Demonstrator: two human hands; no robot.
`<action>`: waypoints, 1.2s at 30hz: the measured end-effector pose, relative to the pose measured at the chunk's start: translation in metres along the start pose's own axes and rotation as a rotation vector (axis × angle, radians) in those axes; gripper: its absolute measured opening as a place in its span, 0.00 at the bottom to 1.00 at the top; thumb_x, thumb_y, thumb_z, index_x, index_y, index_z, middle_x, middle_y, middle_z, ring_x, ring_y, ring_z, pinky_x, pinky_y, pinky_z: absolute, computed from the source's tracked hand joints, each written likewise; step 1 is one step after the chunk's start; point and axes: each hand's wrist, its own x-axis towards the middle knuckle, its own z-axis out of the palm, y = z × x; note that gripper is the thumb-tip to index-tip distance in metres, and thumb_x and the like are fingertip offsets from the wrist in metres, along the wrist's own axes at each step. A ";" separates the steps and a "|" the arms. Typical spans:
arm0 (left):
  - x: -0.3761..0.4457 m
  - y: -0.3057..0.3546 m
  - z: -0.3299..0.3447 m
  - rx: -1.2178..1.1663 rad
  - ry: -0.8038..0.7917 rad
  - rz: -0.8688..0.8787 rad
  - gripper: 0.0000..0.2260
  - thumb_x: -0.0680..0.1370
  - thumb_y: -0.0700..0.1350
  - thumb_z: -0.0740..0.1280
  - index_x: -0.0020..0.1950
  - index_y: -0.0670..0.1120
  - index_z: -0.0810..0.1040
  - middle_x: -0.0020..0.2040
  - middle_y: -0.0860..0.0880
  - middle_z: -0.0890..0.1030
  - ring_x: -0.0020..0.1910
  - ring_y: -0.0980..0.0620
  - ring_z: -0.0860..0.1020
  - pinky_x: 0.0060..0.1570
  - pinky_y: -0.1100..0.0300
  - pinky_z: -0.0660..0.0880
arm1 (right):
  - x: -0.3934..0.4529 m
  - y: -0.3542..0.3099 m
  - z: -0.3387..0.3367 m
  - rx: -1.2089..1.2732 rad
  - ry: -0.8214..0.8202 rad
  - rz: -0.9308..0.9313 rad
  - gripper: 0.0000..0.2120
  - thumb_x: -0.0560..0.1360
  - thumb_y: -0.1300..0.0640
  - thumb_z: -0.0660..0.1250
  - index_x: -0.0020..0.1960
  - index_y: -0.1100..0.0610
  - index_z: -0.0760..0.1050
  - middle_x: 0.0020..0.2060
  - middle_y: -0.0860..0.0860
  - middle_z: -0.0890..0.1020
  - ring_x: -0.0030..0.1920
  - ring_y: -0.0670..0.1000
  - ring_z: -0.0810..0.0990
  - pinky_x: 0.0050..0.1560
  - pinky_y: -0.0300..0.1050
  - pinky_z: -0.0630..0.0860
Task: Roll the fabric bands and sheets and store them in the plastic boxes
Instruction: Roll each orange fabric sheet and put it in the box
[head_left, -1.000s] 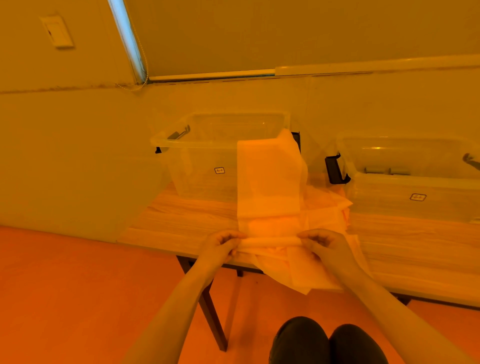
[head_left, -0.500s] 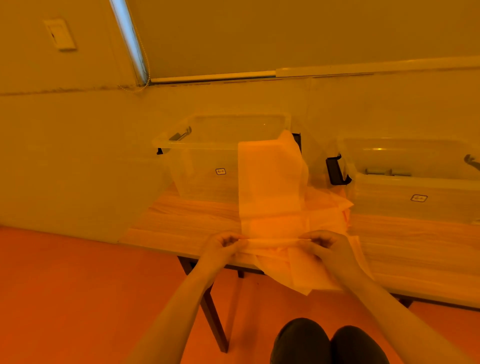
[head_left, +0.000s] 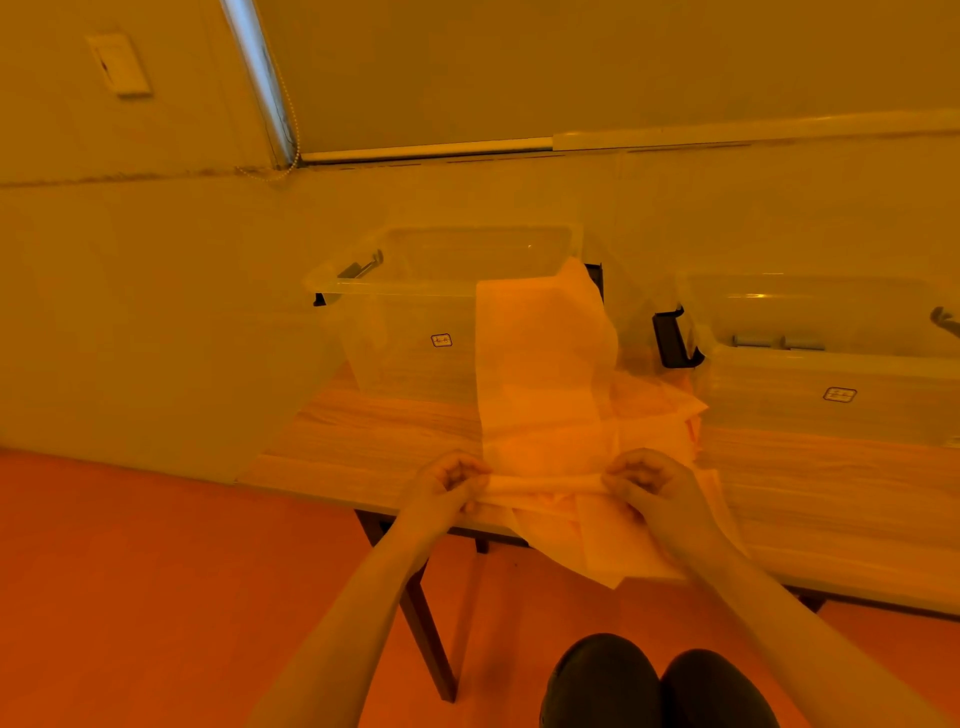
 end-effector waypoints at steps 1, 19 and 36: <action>0.000 0.000 0.000 0.007 0.001 -0.003 0.06 0.79 0.40 0.65 0.47 0.49 0.80 0.28 0.54 0.73 0.28 0.57 0.71 0.29 0.65 0.67 | 0.000 0.000 0.000 -0.015 -0.002 -0.004 0.03 0.75 0.64 0.68 0.47 0.58 0.79 0.33 0.52 0.80 0.29 0.45 0.75 0.30 0.36 0.72; -0.004 0.003 0.002 0.023 0.038 -0.019 0.02 0.74 0.44 0.72 0.45 0.50 0.84 0.36 0.55 0.79 0.35 0.58 0.76 0.36 0.64 0.71 | -0.002 -0.003 0.002 -0.116 0.016 -0.020 0.05 0.73 0.62 0.71 0.47 0.53 0.82 0.39 0.55 0.81 0.34 0.44 0.78 0.34 0.34 0.75; 0.000 0.001 -0.001 0.044 -0.027 0.041 0.02 0.78 0.41 0.66 0.49 0.45 0.78 0.27 0.54 0.72 0.26 0.59 0.70 0.27 0.67 0.66 | -0.001 -0.001 0.002 -0.055 -0.008 -0.001 0.03 0.76 0.60 0.68 0.49 0.55 0.79 0.32 0.47 0.80 0.30 0.43 0.76 0.30 0.33 0.72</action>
